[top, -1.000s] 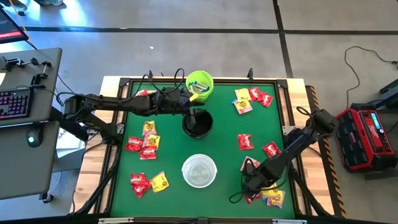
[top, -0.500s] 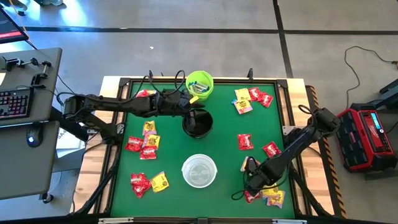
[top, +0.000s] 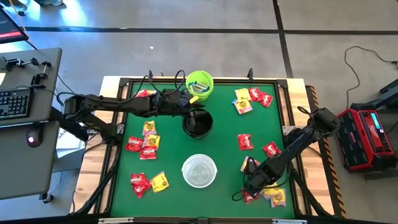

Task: Sort candy by brand, put in halloween buckets
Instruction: Put the white chocolate into the green bucket

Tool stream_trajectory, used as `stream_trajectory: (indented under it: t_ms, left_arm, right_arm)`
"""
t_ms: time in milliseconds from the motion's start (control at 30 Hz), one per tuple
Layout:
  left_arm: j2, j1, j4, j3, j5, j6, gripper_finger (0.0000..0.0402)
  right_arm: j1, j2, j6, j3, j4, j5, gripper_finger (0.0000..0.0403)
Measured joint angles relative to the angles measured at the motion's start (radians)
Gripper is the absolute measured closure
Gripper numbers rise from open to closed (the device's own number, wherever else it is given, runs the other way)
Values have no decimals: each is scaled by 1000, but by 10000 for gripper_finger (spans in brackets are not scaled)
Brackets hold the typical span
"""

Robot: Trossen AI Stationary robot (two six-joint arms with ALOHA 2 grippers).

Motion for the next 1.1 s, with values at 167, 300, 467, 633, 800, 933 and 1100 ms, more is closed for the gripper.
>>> stream_trajectory:
  t_ms: [167, 300, 467, 633, 800, 933, 1100]
  left_arm:
    - [0, 1, -1, 0, -8, 0, 261]
    - [0, 1, -2, 0, -12, 1, 261]
    - [0, 1, -2, 0, -13, 1, 261]
    - [0, 1, -2, 0, -15, 4, 261]
    - [0, 1, -2, 0, -15, 7, 261]
    - [0, 1, -2, 0, -15, 8, 261]
    - [0, 1, -2, 0, -15, 8, 261]
  right_arm:
    - [0, 0, -9, 0, 0, 3, 393]
    - [-1, -9, -8, -1, -1, -4, 390]
    - [-3, -83, 11, -2, -24, 11, 400]
    - [-7, -191, 43, -2, -101, 70, 402]
    - [-17, -299, 62, -1, -174, 144, 403]
    - [-47, -378, 76, -1, -203, 266, 403]
    - [-108, -448, 56, -1, -211, 400, 403]
